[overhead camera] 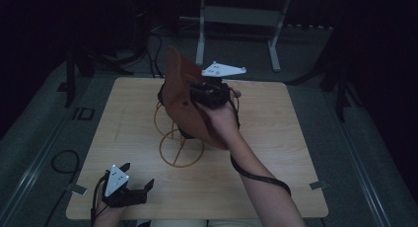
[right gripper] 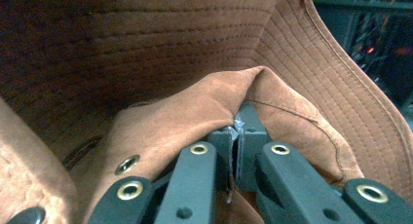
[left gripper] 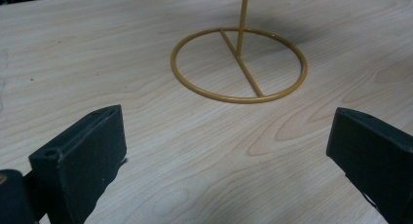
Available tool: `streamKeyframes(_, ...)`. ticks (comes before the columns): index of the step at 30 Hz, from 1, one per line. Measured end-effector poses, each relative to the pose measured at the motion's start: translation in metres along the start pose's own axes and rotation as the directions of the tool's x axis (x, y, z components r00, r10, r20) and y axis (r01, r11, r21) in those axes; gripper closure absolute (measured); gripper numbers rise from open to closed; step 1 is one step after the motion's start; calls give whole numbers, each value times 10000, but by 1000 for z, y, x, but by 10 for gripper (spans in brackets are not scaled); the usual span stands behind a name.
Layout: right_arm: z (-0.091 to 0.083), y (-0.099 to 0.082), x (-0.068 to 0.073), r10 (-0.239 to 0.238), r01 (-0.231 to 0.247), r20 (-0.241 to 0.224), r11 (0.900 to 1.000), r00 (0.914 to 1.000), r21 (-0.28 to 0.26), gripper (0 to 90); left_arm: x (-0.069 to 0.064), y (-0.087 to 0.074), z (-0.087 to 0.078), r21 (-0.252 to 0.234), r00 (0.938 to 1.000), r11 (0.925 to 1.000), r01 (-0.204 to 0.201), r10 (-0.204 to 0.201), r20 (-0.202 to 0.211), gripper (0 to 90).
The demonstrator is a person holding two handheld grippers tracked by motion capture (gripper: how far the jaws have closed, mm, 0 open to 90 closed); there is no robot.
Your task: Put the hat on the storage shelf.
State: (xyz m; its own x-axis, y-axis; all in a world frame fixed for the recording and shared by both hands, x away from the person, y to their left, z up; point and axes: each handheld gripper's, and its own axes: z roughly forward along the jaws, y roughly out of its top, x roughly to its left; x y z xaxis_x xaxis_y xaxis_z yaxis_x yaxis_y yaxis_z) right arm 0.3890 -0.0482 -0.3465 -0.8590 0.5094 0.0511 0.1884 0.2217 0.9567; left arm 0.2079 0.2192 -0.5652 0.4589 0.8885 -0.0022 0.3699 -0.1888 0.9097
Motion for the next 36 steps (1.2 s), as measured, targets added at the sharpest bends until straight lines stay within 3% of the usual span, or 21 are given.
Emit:
streamKeyframes(2, 8, -4, 3, -45, 48, -180, 9998, 9998, 185, 839, 1, 0, -1, -70, 9999, 9999, 102, -102, 82, 18)
streamKeyframes(8, 22, -15, 8, -79, 119, -563, 9974, 9984, 711, 383, 5, -2, 1, -47, 9990, 9992, 405, -404, 187, 18)
streamKeyframes(10, 23, -17, 10, -244, 283, -618, 9977, 9978, 618, 335, 5, -2, 1, -27, 9991, 9992, 397, -397, 167, 17)
streamKeyframes(14, 26, -20, 25, -1202, 1211, -168, 9902, 9926, 696, 205, 4, -2, 1, -83, 9991, 9991, 426, -425, 88, 17)
streamKeyframes(16, 27, -22, 35, -1938, 1920, 157, 9781, 9809, 807, 154, 4, -2, 2, -37, 9992, 9992, 390, -389, 71, 18)
streamKeyframes(17, 28, -25, 41, -2521, 2479, 360, 9643, 9670, 934, 146, 4, -3, 2, -29, 9993, 9993, 361, -361, 28, 18)
streamKeyframes(20, 31, -31, 50, -3359, 3265, 955, 9397, 9370, 1018, 145, 3, -3, 3, -12, 9991, 9991, 425, -425, 37, 17)
streamKeyframes(23, 31, -33, 52, -3615, 3515, 1060, 9306, 9263, 1021, 147, 3, -4, 3, -44, 9991, 9991, 413, -413, -2, 18)
streamKeyframes(29, 20, -26, 44, -3099, 3043, 617, 9487, 9488, 860, 146, 5, -6, 4, -22, 9985, 9985, 553, -553, -48, 17)
streamKeyframes(32, 10, -24, 38, -3203, 3166, 639, 9465, 9451, 618, 148, 5, -6, 5, -13, 9988, 9988, 490, -490, 8, 17)
streamKeyframes(36, -6, -21, 29, -2904, 2877, 482, 9561, 9557, 553, 147, 3, -5, 5, -56, 9990, 9990, 439, -439, 22, 18)
